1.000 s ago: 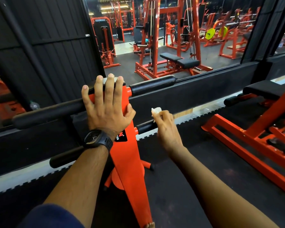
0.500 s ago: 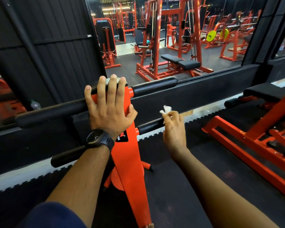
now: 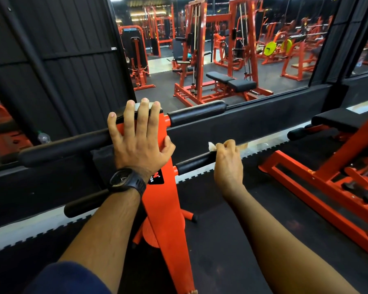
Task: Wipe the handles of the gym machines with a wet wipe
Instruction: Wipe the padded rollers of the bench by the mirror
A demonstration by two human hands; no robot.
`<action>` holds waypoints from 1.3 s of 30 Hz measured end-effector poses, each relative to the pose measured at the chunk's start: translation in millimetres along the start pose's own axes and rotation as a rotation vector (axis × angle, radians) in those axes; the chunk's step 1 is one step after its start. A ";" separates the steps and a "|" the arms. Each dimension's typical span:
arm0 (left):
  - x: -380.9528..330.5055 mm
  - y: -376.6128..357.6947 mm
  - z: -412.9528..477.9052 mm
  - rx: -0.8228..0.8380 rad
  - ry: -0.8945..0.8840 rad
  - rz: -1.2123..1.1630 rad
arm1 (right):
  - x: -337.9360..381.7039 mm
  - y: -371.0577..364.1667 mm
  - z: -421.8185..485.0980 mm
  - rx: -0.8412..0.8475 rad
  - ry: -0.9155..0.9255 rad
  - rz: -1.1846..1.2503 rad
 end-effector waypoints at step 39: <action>0.7 -2.1 -0.3 -0.014 0.003 -0.022 | 55.2 4.8 -8.4 0.180 0.484 -0.254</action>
Point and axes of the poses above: each hand's wrist, its own z-axis towards the middle knuckle, its own y-axis out of the back of the hand, x = y × z, the point moved 3 cm from there along z, towards the middle knuckle, and after that the axes turned 5 degrees about -y, right-handed, at the moved point
